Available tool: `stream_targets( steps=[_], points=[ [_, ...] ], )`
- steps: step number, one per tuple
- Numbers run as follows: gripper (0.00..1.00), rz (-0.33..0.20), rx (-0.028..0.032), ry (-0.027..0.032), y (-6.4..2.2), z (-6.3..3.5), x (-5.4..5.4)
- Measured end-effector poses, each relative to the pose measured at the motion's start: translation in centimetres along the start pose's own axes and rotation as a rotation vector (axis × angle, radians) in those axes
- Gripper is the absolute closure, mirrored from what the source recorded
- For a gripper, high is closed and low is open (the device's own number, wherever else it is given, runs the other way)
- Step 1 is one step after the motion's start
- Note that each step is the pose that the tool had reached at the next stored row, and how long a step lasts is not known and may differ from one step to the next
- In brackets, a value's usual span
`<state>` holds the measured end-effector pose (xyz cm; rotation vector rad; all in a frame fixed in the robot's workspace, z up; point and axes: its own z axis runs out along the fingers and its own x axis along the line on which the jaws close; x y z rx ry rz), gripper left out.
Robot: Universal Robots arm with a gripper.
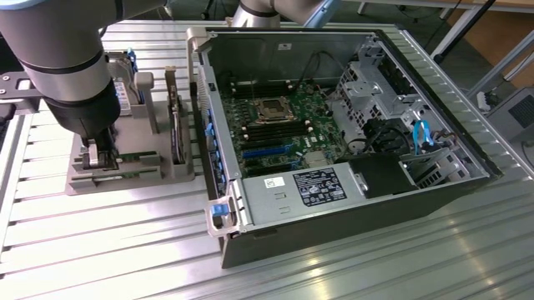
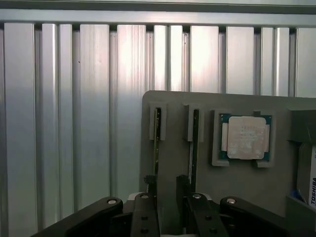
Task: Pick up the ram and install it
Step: 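Pick up the ram and move it above insertion slot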
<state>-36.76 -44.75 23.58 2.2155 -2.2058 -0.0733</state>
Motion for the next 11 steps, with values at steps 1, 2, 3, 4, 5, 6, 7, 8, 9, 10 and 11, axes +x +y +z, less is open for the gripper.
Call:
stream_targets(
  steps=[1,2,3,4,5,6,7,8,9,10,11],
  points=[
    [0.7,0.0,0.0002,-0.0001,0.0,0.0,0.0],
    [0.7,0.0,0.0002,-0.0001,0.0,0.0,0.0],
    [0.7,0.0,0.0002,-0.0002,0.0,0.0,0.0],
    [0.7,0.0,0.0001,-0.0001,0.0,0.0,0.0],
    [0.7,0.0,0.0001,0.0,0.0,0.01,0.01],
    [0.7,0.0,0.0001,-0.0001,0.0,0.03,0.04],
    [0.7,0.0,-0.0001,-0.0001,0.0,0.04,0.1],
    [0.7,0.0,-0.0001,-0.0001,0.0,0.06,0.2],
    [0.7,0.0,0.0,-0.0003,0.0,0.09,0.34],
    [0.7,0.0,0.0,-0.0003,0.0,0.11,0.45],
    [0.7,0.0,0.0,-0.0003,0.0,0.14,0.54]
  ],
)
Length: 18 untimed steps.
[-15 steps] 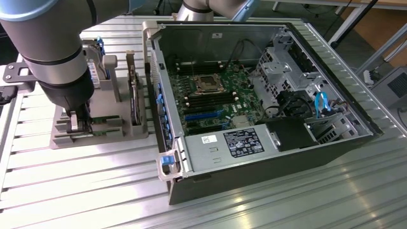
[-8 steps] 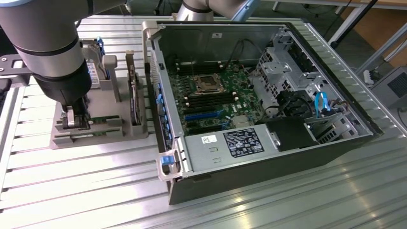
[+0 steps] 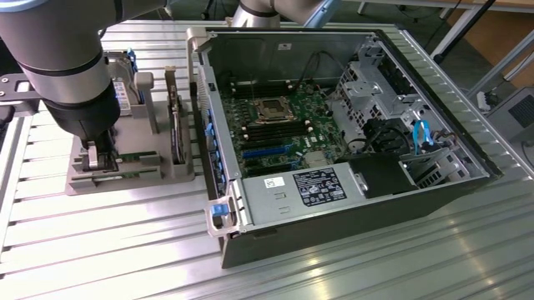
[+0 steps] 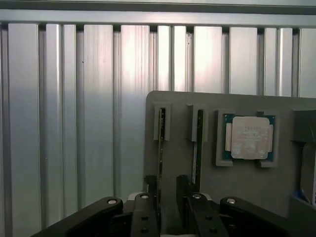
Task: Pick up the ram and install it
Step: 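Pick up the ram and move it above insertion slot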
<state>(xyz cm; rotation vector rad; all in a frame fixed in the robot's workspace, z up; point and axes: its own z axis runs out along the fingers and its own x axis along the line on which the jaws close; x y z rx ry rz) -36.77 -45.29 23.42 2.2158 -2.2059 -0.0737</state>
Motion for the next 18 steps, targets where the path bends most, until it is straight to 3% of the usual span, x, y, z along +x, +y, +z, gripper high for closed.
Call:
stream_targets(
  steps=[1,5,18],
  points=[
    [0.7,0.0,-0.0001,-0.0001,-0.09,0.46,0.9],
    [0.7,0.0,-0.0013,-0.0001,-0.72,0.65,0.7],
    [0.7,-0.001,-0.0016,-0.0043,-0.76,1.57,0.7]
  ],
)
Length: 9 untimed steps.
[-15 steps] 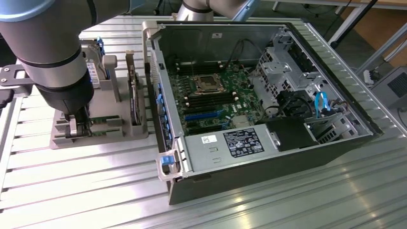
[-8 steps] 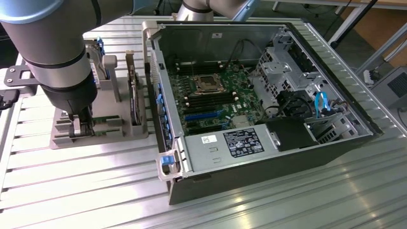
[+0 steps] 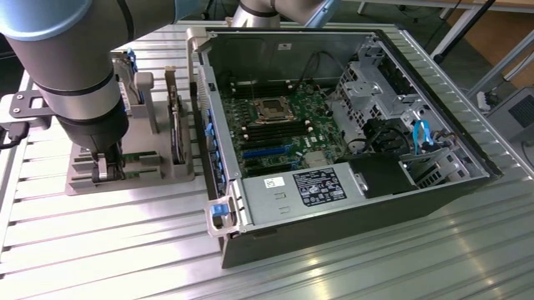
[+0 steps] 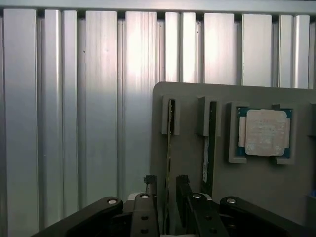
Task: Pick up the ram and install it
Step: 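Pick up the ram and move it above insertion slot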
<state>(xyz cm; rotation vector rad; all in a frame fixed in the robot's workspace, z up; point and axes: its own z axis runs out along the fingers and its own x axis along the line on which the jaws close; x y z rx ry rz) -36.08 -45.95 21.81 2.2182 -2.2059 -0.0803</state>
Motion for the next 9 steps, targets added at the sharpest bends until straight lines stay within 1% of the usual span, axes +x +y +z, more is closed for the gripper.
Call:
stream_targets(
  steps=[4,9],
  points=[
    [0.7,0.0,0.0001,-0.0021,0.2,0.31,0.0],
    [0.7,0.0,0.0001,-0.0023,0.22,0.43,-0.25]
  ],
)
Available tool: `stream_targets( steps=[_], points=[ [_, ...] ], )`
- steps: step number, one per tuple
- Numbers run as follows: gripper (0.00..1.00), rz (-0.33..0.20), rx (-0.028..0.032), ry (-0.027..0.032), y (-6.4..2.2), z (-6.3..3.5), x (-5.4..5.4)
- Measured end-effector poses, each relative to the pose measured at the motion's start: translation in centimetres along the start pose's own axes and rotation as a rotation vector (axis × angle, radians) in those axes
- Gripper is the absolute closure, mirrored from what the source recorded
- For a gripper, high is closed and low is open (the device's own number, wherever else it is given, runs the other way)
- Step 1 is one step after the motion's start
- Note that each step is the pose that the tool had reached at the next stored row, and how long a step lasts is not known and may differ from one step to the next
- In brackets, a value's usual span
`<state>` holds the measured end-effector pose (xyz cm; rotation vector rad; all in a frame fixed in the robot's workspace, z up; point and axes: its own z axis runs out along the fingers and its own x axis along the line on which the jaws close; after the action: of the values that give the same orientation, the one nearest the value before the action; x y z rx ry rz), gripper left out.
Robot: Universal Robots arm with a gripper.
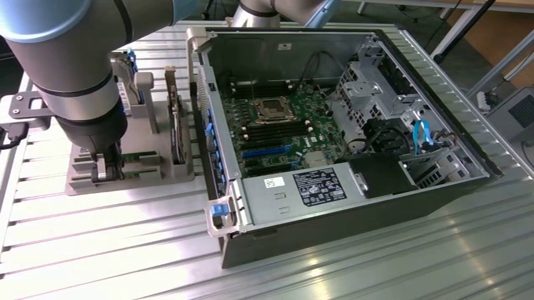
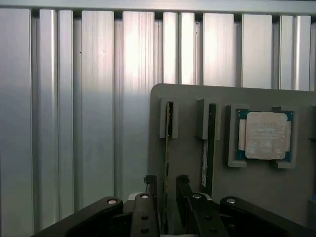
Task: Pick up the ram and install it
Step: 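Pick up the ram and move it above insertion slot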
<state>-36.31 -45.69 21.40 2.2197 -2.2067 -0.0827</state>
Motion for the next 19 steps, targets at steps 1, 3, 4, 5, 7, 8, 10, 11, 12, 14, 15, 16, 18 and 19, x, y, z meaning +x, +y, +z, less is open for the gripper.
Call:
stream_targets(
  steps=[1,3,4,5,7,8,10,11,12,14,15,16,18,19],
  points=[
    [0.7,0.0,0.0,0.0,0.0,0.05,-0.07],
    [0.7,0.0,0.0,0.0001,0.02,0.16,-0.1],
    [0.7,0.0,-0.0002,0.0002,0.05,0.21,-0.1],
    [0.7,0.0,0.0,0.0,0.09,0.29,-0.11],
    [0.7,0.0,0.0001,0.0,0.19,0.42,-0.1],
    [0.7,0.0,0.0001,-0.0001,0.24,0.49,-0.1],
    [0.7,0.0,0.0,0.0001,0.26,0.52,-0.1],
    [0.7,0.0,0.0,0.0001,0.26,0.53,-0.1],
    [0.7,0.0,-0.0001,0.0001,0.27,0.53,-0.1],
    [0.7,0.0,-0.0001,0.0001,0.27,0.52,-0.1],
    [0.7,0.0,0.0,0.0,0.27,0.53,-0.1],
    [0.71,0.0,0.0,0.0001,0.27,0.53,-0.1],
    [0.78,0.0,0.0,0.0001,0.27,0.53,-0.1],
    [0.85,0.0,0.0,0.0001,0.27,0.53,-0.1]
  ],
)
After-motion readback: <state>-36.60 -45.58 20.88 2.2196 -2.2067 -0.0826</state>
